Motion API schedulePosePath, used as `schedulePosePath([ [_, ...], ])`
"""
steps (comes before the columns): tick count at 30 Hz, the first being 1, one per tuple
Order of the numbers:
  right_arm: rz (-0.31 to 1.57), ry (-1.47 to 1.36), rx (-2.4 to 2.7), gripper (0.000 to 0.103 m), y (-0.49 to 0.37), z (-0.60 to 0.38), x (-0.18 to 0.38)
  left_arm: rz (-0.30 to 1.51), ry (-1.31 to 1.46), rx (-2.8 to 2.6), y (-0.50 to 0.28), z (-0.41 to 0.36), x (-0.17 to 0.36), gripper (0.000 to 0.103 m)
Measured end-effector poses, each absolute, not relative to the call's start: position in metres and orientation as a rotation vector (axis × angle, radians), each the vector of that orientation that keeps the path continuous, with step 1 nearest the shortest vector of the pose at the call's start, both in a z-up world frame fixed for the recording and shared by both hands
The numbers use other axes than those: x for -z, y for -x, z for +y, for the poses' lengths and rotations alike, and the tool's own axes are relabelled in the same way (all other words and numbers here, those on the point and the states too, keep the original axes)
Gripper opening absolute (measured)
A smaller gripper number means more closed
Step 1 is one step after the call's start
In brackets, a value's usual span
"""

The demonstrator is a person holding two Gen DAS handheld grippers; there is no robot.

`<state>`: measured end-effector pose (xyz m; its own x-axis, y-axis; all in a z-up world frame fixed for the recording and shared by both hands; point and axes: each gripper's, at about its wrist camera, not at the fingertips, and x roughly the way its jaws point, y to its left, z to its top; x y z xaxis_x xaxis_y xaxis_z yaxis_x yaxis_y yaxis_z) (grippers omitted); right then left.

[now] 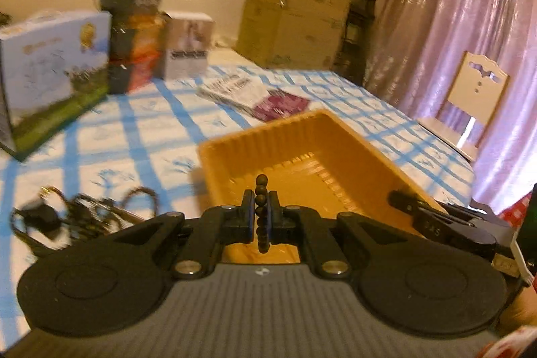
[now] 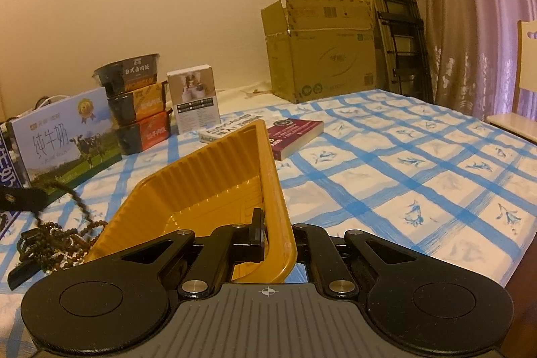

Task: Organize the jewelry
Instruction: 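Carry the bead strand over the tray and open the left tool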

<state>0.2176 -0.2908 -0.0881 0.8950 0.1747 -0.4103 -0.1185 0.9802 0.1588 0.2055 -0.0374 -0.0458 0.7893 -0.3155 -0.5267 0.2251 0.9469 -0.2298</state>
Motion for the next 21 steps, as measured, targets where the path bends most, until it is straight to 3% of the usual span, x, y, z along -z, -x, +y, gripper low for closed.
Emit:
schedulePosePath([
  [6,0.442,-0.133,-0.152,0.005,-0.216,-0.294,0.087,0.658,0.164,0.312,-0.219,-0.058,0.068,0.007],
  [8,0.442,-0.127,-0.151,0.005,-0.216,-0.294,0.087,0.668,0.176,0.315,-0.219,-0.057,0.070,0.018],
  [11,0.443,-0.127,-0.151,0.005,-0.216,-0.294,0.088,0.650,0.180,0.309,-0.214,-0.052,0.068,0.022],
  [21,0.458,-0.129,-0.141,0.005,-0.215,-0.297,0.091,0.685,0.195,0.152,-0.189,0.008,0.080,0.023],
])
